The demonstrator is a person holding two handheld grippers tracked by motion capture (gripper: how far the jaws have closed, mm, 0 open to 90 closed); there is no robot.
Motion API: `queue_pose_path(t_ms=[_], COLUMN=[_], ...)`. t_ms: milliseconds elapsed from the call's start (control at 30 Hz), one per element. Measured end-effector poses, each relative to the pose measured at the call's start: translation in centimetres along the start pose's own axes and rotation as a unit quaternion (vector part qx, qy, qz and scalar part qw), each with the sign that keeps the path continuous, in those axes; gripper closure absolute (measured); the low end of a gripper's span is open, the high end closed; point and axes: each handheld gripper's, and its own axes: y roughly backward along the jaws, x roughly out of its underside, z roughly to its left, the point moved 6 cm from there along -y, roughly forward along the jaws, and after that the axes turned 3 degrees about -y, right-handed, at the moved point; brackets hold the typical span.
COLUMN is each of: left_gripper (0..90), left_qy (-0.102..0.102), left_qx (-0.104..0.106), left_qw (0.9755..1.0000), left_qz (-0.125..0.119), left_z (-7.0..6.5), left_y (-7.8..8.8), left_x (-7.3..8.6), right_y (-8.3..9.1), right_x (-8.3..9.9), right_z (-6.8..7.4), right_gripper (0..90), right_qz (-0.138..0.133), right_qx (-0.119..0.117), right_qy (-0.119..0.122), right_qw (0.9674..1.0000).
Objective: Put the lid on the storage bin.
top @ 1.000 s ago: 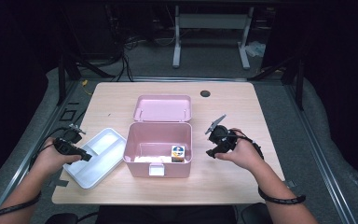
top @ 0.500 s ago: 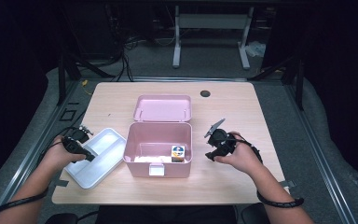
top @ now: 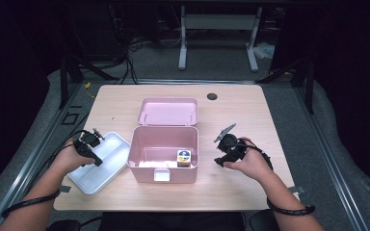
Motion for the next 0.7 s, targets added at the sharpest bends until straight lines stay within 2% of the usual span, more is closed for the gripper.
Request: queue_pose_path(t_ms=[267,367,700], left_gripper=[83.4,86.2,88.9], left_qy=[0.001,0.0,-0.007], left_qx=[0.004,0.01,0.004], left_qw=[0.9998,0.9996,0.9989], left_qz=[0.02,0.028,0.047], left_z=[0.06,-0.03,0.06], left_y=[-0.61,-0.84,-0.73], left_x=[-0.33,-0.44,-0.48], right_y=[-0.28,-0.48,-0.67], right_x=[0.42,0.44,0.52], right_z=[-0.05,0.01,0.1], right_gripper=[44.6,44.6,44.7], right_qz=[0.009,0.004,0.0], right_qx=[-0.005,-0.004,-0.01], right_qy=[-0.003,-0.006,-0.009], right_qw=[0.9999,1.0,0.9999])
